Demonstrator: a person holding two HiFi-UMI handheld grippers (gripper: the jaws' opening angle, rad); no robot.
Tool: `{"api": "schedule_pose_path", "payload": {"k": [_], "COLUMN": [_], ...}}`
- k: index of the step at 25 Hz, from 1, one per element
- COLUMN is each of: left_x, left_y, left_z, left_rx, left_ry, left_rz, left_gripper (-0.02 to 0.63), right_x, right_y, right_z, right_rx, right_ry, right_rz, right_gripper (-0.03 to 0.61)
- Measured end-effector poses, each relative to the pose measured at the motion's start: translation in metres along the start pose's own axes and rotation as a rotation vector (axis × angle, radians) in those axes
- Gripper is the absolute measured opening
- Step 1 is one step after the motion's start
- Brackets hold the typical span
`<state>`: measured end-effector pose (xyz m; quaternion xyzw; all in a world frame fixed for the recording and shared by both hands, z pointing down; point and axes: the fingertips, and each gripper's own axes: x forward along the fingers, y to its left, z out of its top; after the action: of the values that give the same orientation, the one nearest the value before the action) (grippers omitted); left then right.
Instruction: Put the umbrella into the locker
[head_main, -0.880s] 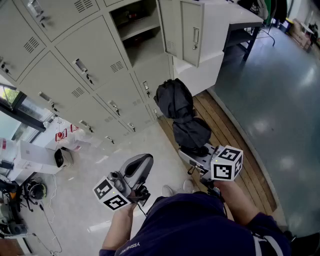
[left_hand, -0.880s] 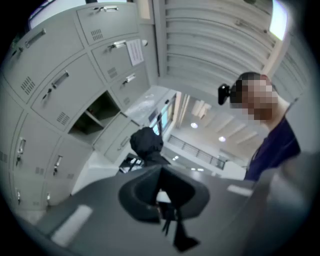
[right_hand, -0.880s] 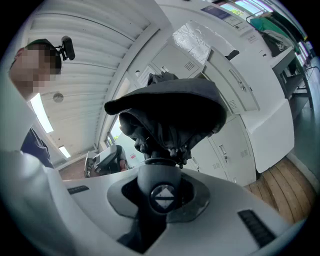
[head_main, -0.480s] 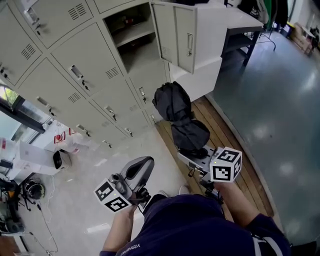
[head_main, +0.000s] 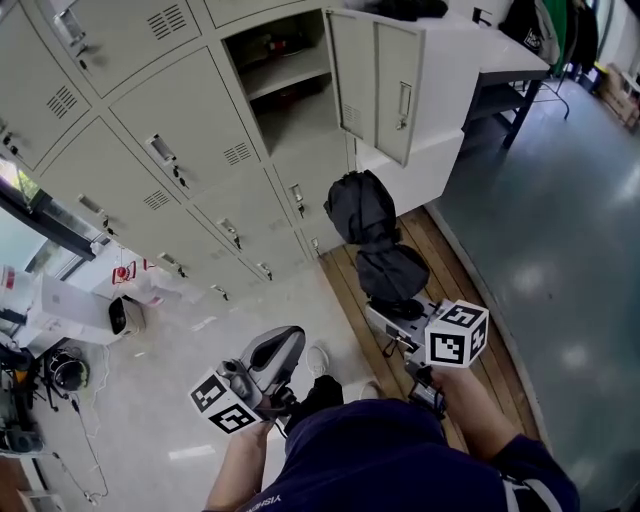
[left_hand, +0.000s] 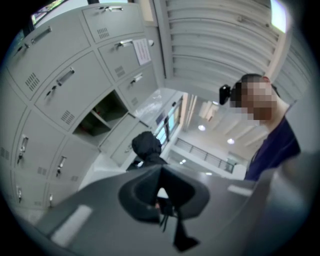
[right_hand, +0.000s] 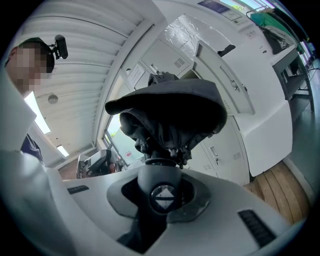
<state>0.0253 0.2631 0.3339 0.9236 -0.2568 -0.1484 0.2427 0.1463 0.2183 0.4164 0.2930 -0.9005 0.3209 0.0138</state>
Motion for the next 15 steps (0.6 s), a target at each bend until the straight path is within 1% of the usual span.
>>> {"api": "schedule_pose_path", "payload": {"k": [4,8,15], "left_x": [0.003,0.015,0.032], "left_y": [0.036,0.086,0.176], "left_z": [0.010,0.027,0.089], "left_rx": [-0.009,-0.024,0.016], "left_ry": [0.008,0.018,0.058], "left_rz": [-0.006,-0.042,-0.091], "left_gripper": [0.002,0.002,0.002], "right_x": [0.030,0.070,0.151], "right_y": [-0.018,-0.041,-0.083], "right_z": [0.010,0.024,0.069], "right_rx": [0.010,0.007,0.015], "right_ry": [0.005,0.011,0.013], "right_rz": [-0.018,-0.054,-0.144], "right_gripper": [0.077,0.077,0.077]}}
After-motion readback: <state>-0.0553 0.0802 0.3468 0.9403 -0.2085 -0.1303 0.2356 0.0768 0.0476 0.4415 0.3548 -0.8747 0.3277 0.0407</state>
